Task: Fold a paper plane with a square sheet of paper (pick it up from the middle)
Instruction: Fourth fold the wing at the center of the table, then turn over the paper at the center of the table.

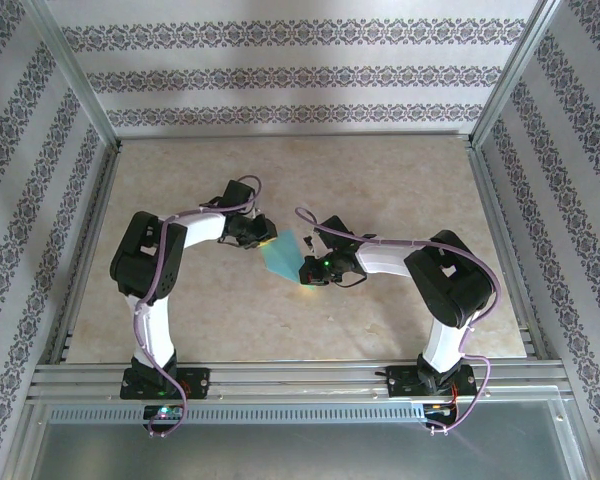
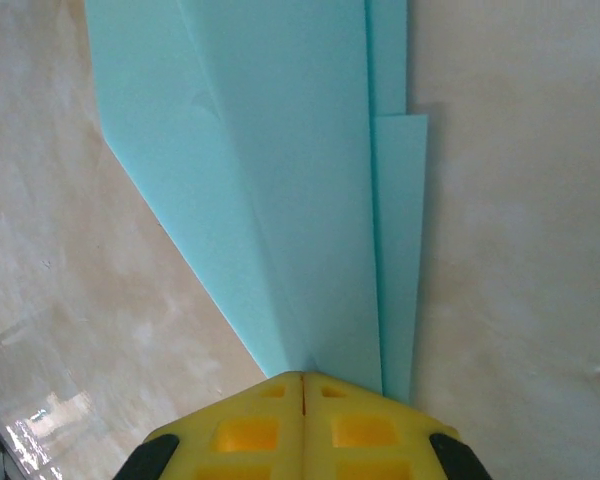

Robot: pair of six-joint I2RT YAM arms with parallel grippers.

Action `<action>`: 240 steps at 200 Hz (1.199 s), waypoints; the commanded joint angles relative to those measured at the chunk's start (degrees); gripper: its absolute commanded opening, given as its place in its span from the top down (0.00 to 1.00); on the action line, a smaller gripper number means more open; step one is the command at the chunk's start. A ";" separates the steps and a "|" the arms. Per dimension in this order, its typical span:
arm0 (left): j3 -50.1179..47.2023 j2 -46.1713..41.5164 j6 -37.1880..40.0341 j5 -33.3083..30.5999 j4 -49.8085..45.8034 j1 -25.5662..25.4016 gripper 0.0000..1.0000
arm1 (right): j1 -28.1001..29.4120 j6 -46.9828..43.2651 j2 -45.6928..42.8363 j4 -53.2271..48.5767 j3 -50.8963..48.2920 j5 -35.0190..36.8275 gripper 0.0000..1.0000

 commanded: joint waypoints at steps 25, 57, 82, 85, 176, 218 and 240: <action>3.03 1.38 6.90 -5.62 -2.32 5.40 0.76 | -0.50 1.33 3.18 -4.99 -3.45 4.38 0.96; 5.71 -3.17 7.06 -5.53 -5.55 5.68 0.74 | -0.33 2.94 0.35 0.67 -1.37 0.53 0.93; 4.03 -9.37 4.62 -5.44 -6.01 5.73 0.68 | -0.09 5.16 -4.72 6.77 0.27 -1.79 0.88; 3.51 -10.20 4.18 -5.33 -5.81 5.70 0.67 | -0.27 5.46 -5.51 7.49 0.24 -1.81 0.86; -20.18 -25.63 -15.19 -0.26 11.29 5.28 0.45 | -5.79 4.20 -4.89 7.44 1.13 -1.83 0.66; -23.38 -25.65 -19.44 1.97 15.22 3.26 0.35 | -5.15 3.46 1.64 5.83 5.60 -3.21 0.67; -23.47 -24.15 -21.56 2.87 17.31 1.45 0.36 | -4.79 3.06 4.24 5.36 7.52 -3.81 0.69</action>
